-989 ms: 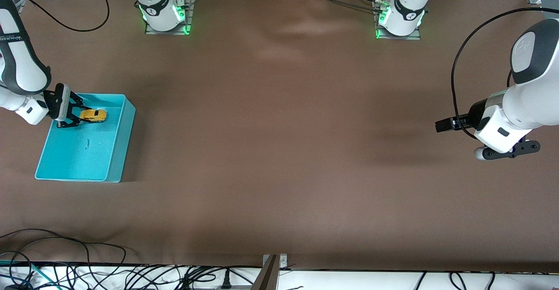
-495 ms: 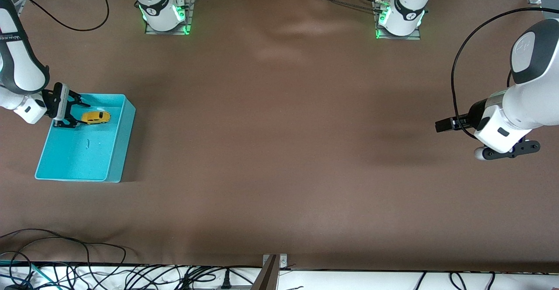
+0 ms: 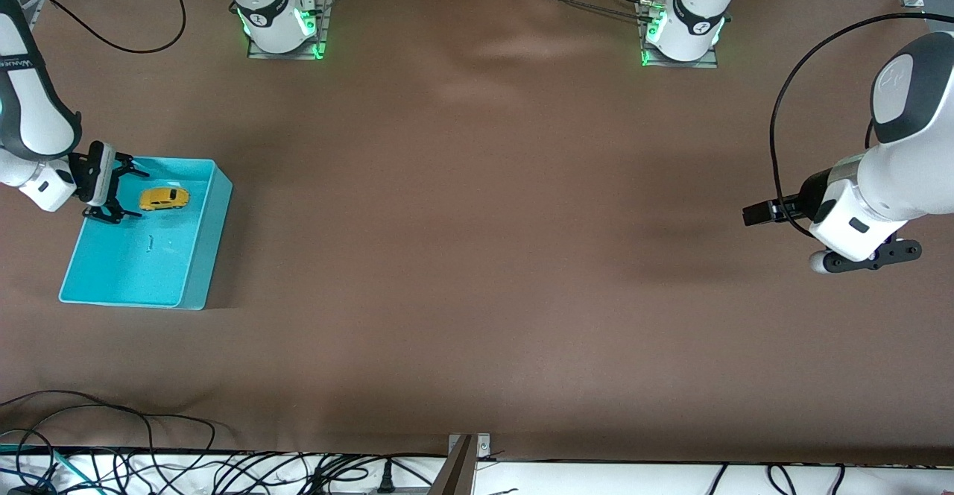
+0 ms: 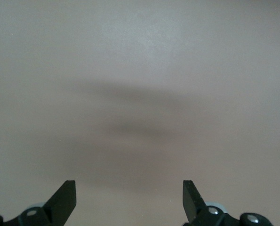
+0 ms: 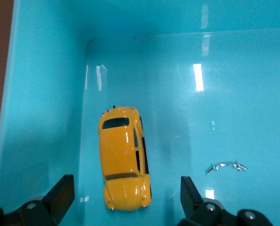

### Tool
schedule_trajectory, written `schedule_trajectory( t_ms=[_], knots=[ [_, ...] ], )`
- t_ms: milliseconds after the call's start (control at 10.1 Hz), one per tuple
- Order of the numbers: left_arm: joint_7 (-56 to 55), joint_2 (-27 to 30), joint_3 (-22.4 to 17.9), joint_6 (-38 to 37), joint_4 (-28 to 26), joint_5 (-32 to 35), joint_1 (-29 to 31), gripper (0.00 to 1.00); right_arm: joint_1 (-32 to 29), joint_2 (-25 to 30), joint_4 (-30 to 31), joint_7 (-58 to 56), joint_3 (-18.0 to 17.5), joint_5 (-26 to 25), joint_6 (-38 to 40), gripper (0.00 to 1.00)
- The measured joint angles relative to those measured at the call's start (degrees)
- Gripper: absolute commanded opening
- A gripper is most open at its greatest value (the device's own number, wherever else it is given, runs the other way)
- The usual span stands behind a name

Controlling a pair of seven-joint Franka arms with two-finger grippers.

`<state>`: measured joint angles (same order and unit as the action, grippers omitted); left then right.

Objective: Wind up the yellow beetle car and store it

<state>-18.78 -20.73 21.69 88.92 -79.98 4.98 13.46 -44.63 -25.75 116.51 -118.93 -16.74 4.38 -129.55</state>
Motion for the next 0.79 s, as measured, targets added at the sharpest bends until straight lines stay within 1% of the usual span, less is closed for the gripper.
schedule_trajectory(
  t_ms=[198, 495, 692, 791],
  knots=[
    [0.00, 0.00, 0.01, 0.00, 0.00, 0.00, -0.02, 1.00, 1.48, 0.05, -2.24, 2.74, -0.20, 0.00, 0.43, 1.00],
    [0.00, 0.00, 0.07, 0.00, 0.00, 0.00, -0.08, 1.00, 5.74, 0.20, -6.43, 10.82, -0.27, -0.69, 2.65, 1.00],
    [0.00, 0.00, 0.12, 0.00, 0.00, 0.00, -0.13, 1.00, 6.96, 0.21, -8.91, 18.49, -0.06, -4.55, 3.24, 1.00],
    [0.00, 0.00, 0.12, 0.01, 0.00, 0.00, -0.13, 1.00, 7.26, 0.18, -9.33, 22.63, 0.76, -6.59, 4.48, 1.00]
  ],
)
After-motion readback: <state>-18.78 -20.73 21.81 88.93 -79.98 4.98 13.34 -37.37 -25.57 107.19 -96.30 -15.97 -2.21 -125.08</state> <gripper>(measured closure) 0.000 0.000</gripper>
